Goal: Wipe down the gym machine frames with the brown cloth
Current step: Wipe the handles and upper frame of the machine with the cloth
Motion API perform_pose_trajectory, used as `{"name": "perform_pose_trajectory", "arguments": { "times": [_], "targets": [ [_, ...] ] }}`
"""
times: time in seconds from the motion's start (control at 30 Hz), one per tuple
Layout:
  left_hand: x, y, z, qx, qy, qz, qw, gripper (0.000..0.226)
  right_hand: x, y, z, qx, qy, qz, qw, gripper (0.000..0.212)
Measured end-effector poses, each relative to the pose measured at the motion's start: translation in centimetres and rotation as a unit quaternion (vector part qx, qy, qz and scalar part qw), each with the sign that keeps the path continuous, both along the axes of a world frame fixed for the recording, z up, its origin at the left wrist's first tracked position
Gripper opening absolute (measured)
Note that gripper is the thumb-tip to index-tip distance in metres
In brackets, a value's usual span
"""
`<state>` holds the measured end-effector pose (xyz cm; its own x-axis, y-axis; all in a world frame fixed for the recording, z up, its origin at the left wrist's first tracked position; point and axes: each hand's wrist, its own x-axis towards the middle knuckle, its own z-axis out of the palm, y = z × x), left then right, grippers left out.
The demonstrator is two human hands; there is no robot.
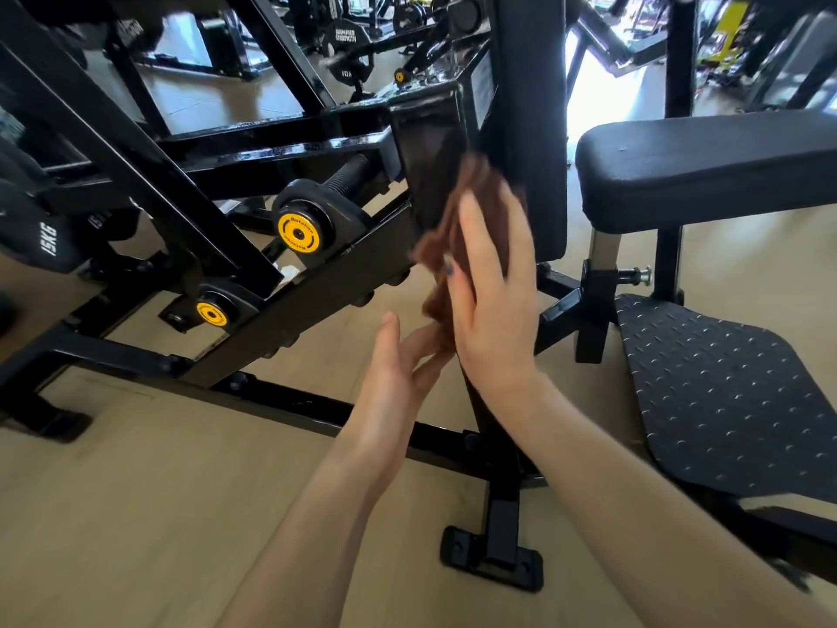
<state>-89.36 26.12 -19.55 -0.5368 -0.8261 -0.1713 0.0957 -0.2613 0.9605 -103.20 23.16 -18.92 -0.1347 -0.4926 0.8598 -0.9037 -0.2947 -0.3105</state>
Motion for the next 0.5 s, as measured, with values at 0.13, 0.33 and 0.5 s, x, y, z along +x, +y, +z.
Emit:
{"name": "perform_pose_trajectory", "arguments": {
  "times": [0.13, 0.33, 0.5],
  "targets": [
    [-0.1, 0.2, 0.1, 0.018, -0.013, -0.003, 1.000, 0.071, -1.1, 3.1, -6.0, 0.106, -0.045, 0.004, 0.993, 0.059],
    [0.4, 0.5, 0.5, -0.002, 0.013, 0.012, 1.000, 0.067, 0.4, 0.6, -0.5, 0.023, -0.023, -0.007, 0.999, 0.054],
    [0.9, 0.1, 0.4, 0.012, 0.009, 0.038, 0.999, 0.069, 0.5, -0.7, 1.1, -0.003, 0.049, -0.056, 0.997, 0.057]
  ]
}}
